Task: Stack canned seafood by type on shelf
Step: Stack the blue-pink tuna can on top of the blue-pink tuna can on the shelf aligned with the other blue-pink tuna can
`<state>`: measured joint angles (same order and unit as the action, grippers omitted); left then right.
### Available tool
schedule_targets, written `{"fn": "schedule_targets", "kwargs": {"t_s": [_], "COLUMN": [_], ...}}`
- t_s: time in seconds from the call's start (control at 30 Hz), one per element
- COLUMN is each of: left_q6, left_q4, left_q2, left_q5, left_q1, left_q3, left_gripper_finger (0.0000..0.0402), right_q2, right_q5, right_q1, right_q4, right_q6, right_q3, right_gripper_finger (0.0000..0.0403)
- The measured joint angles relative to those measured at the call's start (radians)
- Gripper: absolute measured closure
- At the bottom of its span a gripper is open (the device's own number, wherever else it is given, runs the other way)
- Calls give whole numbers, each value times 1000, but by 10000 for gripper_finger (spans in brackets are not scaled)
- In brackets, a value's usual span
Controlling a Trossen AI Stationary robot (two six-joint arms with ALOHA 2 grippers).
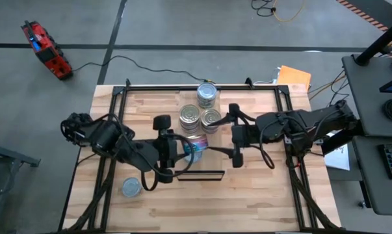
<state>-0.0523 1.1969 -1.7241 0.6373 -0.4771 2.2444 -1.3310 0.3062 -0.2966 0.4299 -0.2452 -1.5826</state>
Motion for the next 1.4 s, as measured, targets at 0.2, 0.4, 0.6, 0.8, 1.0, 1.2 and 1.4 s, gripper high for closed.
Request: {"fn": "schedule_targets", "kwargs": {"t_s": [0.2, 0.4, 0.6, 0.8, 1.0, 1.2, 1.4], "left_q6": [23, 25, 58, -6, -66, -204, -328], "left_q4": [-24, -54, -86, -91, -65, 40, 182], "left_q2": [-16, -21, -24, -24, -24, -10, -9], "left_q5": [-1, 1, -1, -5, 13, 12, 11], "left_q1": [-1, 2, 0, 1, 1, 1, 1], "left_q3": [0, -3, -3, -8, -13, -10, 28], "left_gripper_finger": [233, 233, 233, 214, 91, 73, 100], "right_q2": [-12, -16, -39, -42, -41, -40, -43], "right_q5": [-34, -91, -97, -90, -89, 60, 335], "right_q1": [-2, 0, 2, 0, 0, -10, -28], "right_q4": [6, -2, -26, -35, -12, 102, 165], "right_q6": [28, 45, 52, 27, 27, -65, -258], "right_q3": [0, 1, 0, 1, 1, -38, -51], "right_gripper_finger": [95, 129, 154, 216, 216, 216, 216]}}
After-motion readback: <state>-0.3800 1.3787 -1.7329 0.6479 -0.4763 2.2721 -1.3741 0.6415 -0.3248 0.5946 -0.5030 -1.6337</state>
